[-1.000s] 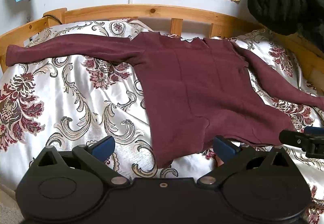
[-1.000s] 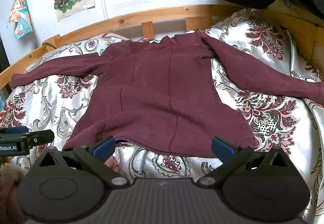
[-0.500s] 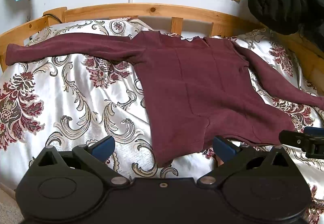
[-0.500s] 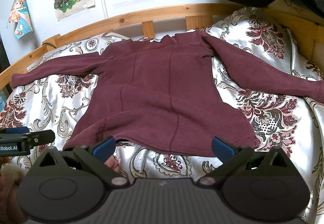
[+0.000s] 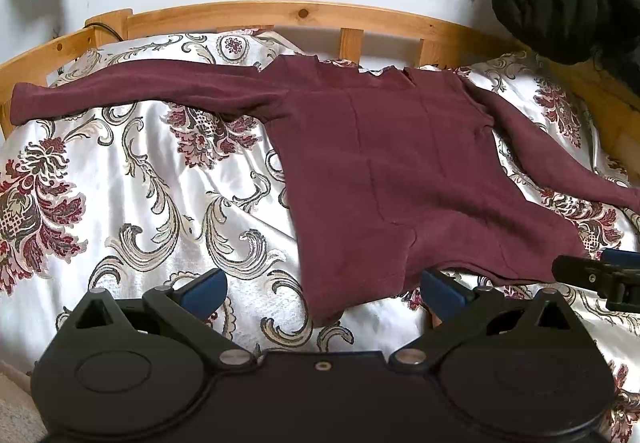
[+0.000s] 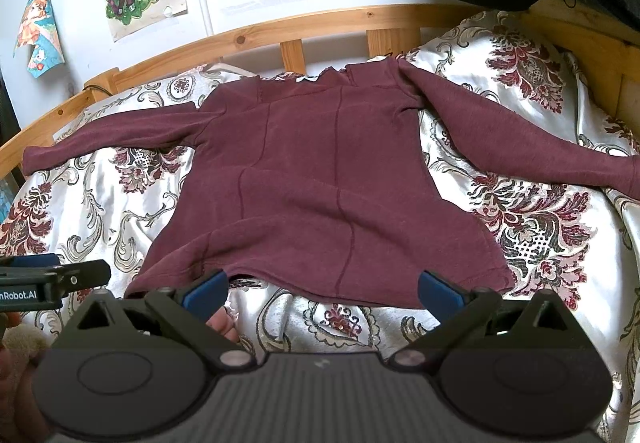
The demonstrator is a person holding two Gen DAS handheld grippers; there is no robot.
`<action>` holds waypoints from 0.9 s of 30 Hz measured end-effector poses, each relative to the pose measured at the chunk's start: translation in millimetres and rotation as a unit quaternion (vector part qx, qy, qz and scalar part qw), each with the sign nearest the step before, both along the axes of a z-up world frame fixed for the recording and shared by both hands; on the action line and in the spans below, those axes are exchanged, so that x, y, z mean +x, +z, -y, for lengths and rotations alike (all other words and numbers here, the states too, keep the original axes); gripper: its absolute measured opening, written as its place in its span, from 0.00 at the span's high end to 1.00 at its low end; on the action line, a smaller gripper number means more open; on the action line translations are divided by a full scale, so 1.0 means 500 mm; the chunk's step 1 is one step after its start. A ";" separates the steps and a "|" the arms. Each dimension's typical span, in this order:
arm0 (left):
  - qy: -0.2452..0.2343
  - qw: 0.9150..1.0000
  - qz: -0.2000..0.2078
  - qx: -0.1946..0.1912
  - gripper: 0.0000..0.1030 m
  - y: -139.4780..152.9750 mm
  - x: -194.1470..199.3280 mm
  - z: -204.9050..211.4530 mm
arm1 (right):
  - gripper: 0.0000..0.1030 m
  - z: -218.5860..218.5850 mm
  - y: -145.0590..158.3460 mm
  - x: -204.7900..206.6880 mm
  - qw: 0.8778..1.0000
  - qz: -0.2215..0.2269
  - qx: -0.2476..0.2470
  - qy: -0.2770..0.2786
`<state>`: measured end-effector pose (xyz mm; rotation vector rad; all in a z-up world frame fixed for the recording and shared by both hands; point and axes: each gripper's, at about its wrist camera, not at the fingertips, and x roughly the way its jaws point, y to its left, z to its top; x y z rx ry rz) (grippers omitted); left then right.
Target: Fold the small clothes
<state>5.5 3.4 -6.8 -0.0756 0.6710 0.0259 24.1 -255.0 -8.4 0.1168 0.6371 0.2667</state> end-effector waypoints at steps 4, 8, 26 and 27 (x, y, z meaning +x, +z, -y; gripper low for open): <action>0.000 1.000 -0.004 0.000 0.01 0.000 0.002 0.000 | 0.00 -0.002 -0.003 0.001 1.000 -0.004 0.002 0.000; 0.000 1.000 -0.009 -0.001 0.01 -0.003 0.004 0.000 | 0.00 0.002 -0.008 0.004 1.000 -0.007 0.005 -0.007; -0.065 0.997 -0.030 0.038 0.01 0.059 0.158 -0.025 | 0.00 0.170 -0.013 0.067 0.987 0.036 -0.002 -0.154; -0.074 0.996 -0.033 0.040 0.01 0.063 0.179 -0.027 | 0.00 0.189 -0.011 0.071 0.983 0.041 0.000 -0.176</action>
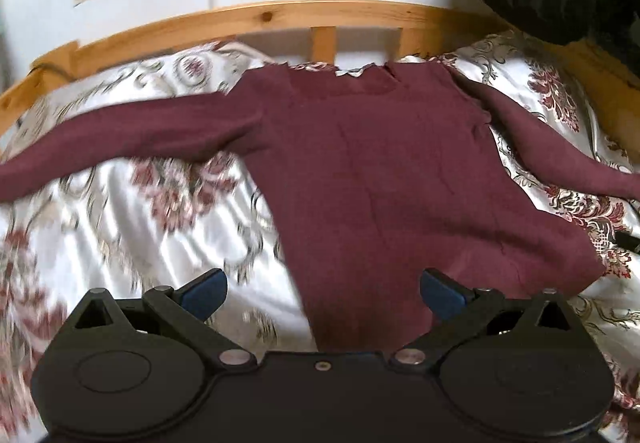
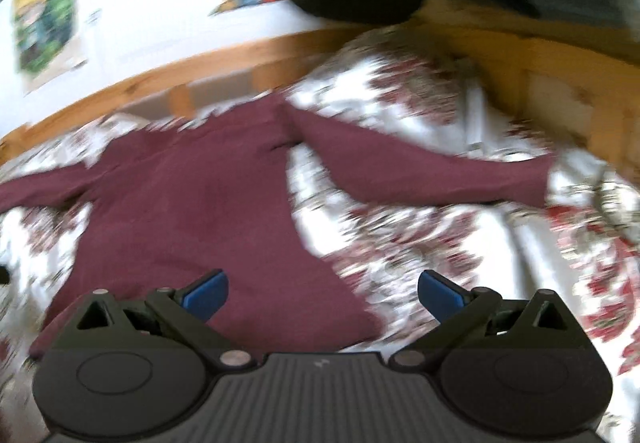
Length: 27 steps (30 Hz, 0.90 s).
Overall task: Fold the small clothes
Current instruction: 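Grasp the sweater sleeve cuff with the right gripper and lift it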
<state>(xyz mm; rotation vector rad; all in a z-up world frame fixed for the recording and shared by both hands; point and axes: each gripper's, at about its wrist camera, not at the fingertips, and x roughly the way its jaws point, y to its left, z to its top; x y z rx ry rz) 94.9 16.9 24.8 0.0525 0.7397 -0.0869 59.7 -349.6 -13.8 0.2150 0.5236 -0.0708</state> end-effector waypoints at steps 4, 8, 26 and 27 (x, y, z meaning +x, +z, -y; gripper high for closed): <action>-0.026 0.999 -0.029 -0.017 0.01 -0.002 0.076 -0.008 | 0.00 0.088 0.010 0.017 0.997 0.022 0.024 -0.070; -0.036 0.998 -0.039 -0.020 0.01 -0.033 0.127 -0.016 | 0.00 0.183 0.010 0.057 0.991 0.025 0.077 -0.106; 0.048 0.982 -0.117 -0.141 0.01 -0.163 0.201 -0.120 | 0.84 0.335 -0.046 0.199 0.958 -0.015 0.151 -0.243; 0.046 0.982 -0.117 -0.143 0.01 -0.164 0.201 -0.123 | 0.91 0.333 -0.037 0.194 0.958 -0.010 0.149 -0.245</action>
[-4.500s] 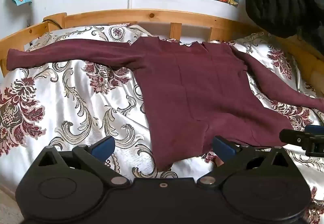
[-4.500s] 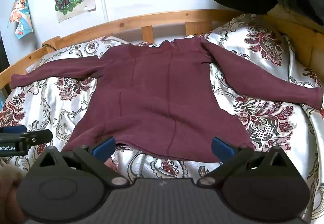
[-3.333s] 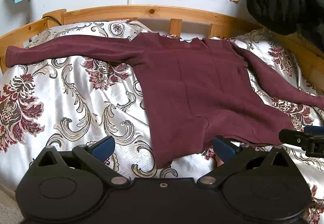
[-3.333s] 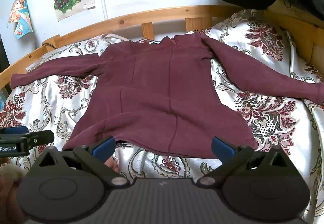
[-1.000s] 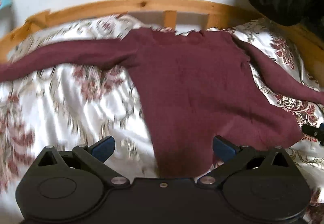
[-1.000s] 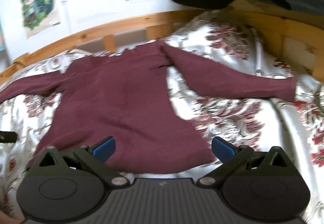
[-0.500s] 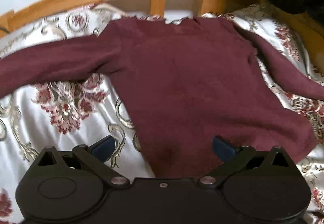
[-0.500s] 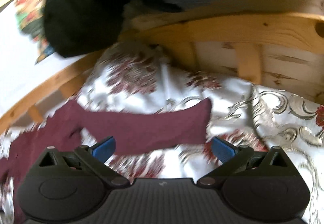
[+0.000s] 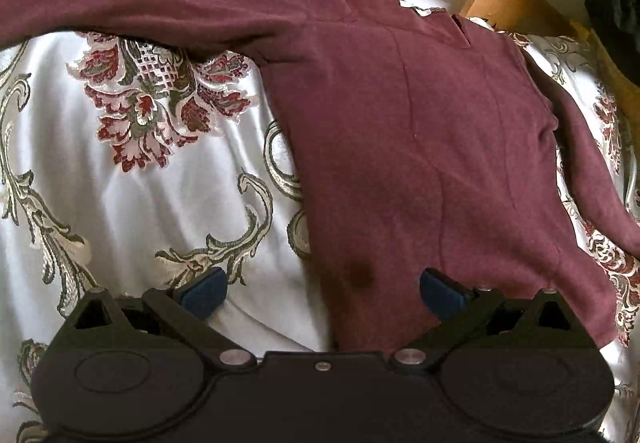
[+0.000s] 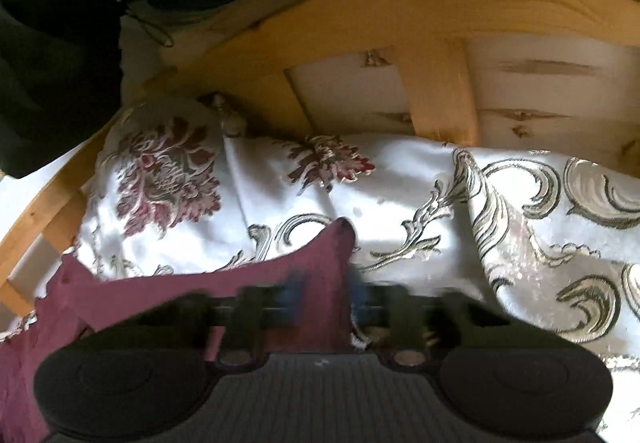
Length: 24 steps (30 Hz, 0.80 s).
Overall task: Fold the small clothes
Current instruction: 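Grasp the sweater sleeve cuff with the right gripper and lift it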
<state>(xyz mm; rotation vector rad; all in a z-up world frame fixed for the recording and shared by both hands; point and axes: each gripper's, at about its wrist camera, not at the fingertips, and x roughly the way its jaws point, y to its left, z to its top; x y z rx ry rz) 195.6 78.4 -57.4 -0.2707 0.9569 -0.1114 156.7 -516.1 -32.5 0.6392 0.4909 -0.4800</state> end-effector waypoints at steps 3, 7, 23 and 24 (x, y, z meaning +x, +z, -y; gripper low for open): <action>-0.004 1.000 0.005 -0.009 0.01 0.000 0.000 -0.007 | 0.94 -0.033 0.057 -0.026 0.999 0.041 -0.025 0.012; 0.006 1.000 0.011 -0.021 0.01 0.010 -0.002 -0.021 | 0.94 -0.132 0.169 -0.064 0.986 0.094 -0.120 0.071; 0.060 0.995 0.062 -0.055 0.01 0.081 -0.056 -0.098 | 0.94 -0.628 0.321 -0.010 0.835 0.176 -0.190 0.485; 0.069 0.993 0.067 -0.060 0.01 0.088 -0.063 -0.107 | 0.94 -0.656 0.310 -0.007 0.825 0.169 -0.194 0.503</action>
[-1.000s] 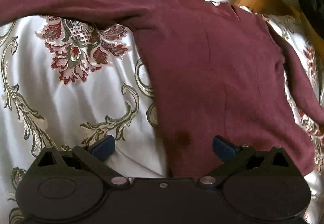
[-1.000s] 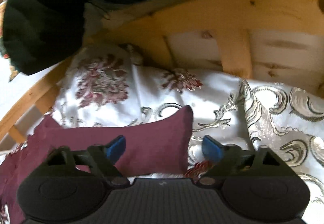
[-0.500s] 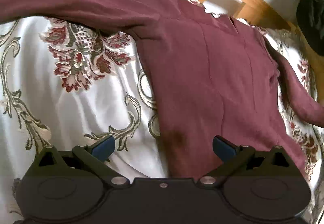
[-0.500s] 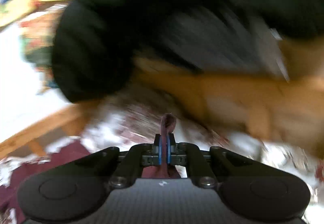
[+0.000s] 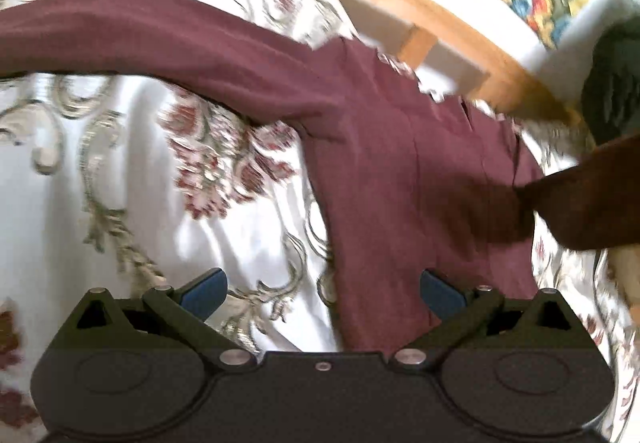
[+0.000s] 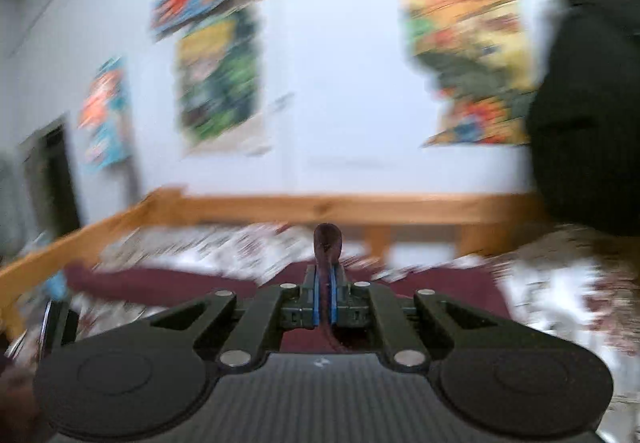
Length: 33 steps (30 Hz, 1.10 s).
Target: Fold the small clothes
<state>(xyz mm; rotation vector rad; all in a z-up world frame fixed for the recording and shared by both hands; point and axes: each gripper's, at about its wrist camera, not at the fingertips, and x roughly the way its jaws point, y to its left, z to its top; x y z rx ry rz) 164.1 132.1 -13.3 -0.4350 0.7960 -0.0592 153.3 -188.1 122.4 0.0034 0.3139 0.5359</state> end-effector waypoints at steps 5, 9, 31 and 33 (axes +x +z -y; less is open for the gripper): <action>0.034 0.999 0.021 -0.017 0.01 0.025 -0.021 -0.029 | 0.94 -0.090 -0.066 0.001 0.996 -0.051 -0.040 0.054; 0.036 0.999 0.029 -0.017 0.01 0.030 -0.019 -0.029 | 0.93 -0.124 -0.112 0.002 0.992 -0.079 -0.070 0.074; -0.131 0.991 0.010 0.032 0.01 -0.122 0.061 0.124 | 0.24 0.166 -0.234 0.307 0.977 -0.119 -0.104 -0.143; -0.143 0.988 0.008 0.056 0.01 -0.144 0.066 0.133 | 0.35 0.199 -0.242 0.370 0.974 -0.130 -0.085 -0.164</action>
